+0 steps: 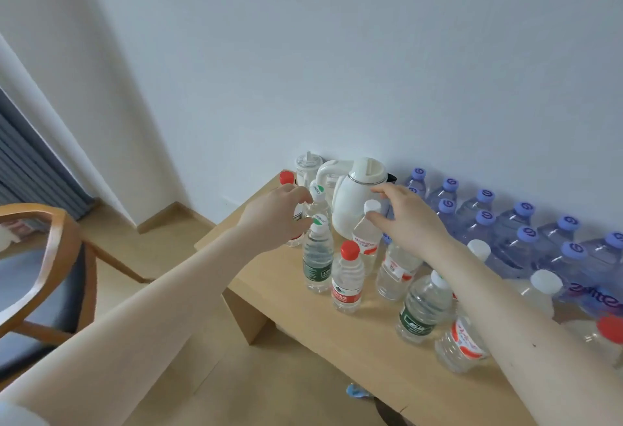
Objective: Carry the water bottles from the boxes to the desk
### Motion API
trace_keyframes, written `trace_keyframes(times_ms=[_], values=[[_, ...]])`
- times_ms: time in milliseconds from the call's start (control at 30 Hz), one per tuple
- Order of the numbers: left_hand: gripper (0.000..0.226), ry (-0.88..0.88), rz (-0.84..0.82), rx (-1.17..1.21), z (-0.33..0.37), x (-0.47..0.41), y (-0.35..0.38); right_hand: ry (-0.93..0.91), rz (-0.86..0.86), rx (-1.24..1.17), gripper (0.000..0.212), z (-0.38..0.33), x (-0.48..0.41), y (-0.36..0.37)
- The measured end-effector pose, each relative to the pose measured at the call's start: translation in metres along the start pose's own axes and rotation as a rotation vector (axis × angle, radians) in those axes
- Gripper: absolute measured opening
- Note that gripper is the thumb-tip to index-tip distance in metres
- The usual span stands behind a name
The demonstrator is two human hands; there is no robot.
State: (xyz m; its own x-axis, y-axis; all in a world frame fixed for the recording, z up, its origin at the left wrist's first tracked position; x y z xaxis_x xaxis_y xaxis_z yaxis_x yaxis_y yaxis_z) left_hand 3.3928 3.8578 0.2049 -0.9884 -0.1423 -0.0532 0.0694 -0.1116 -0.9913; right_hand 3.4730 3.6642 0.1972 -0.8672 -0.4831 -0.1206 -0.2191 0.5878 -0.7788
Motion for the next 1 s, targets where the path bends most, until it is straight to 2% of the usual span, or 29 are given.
trace_keyframes(times_ms=[267,400,600,733,1000], values=[[0.039,0.146,-0.041,0.054,-0.029,-0.037,0.009,0.147,0.1,0.015,0.043,-0.008,-0.012,0.019],[0.041,0.296,-0.047,0.083,0.003,-0.052,0.009,0.224,0.166,0.036,0.042,0.0,0.005,0.002],[0.042,0.586,-0.085,0.17,0.095,-0.051,0.025,0.401,0.297,0.113,0.038,0.041,0.066,-0.039],[0.041,0.708,-0.101,0.175,0.142,-0.041,0.048,0.518,0.225,0.212,0.033,0.071,0.104,-0.044],[0.044,0.786,-0.175,0.108,0.176,-0.032,0.074,0.458,0.054,0.262,0.044,0.072,0.108,-0.022]])
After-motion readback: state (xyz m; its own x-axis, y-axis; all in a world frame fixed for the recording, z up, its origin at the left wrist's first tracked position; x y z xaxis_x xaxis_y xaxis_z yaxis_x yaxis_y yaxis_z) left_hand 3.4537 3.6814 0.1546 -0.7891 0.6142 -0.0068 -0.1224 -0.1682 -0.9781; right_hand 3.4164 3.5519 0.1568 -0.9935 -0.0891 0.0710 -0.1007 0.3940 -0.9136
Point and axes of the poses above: each hand's wrist, its own x-axis away from the middle knuckle, its own y-axis out of the palm, z = x × y, the point moved 6 cm from there along -x, towards the middle knuckle, and after that the axes turned 10 degrees about -x, right-handed, at the moved point
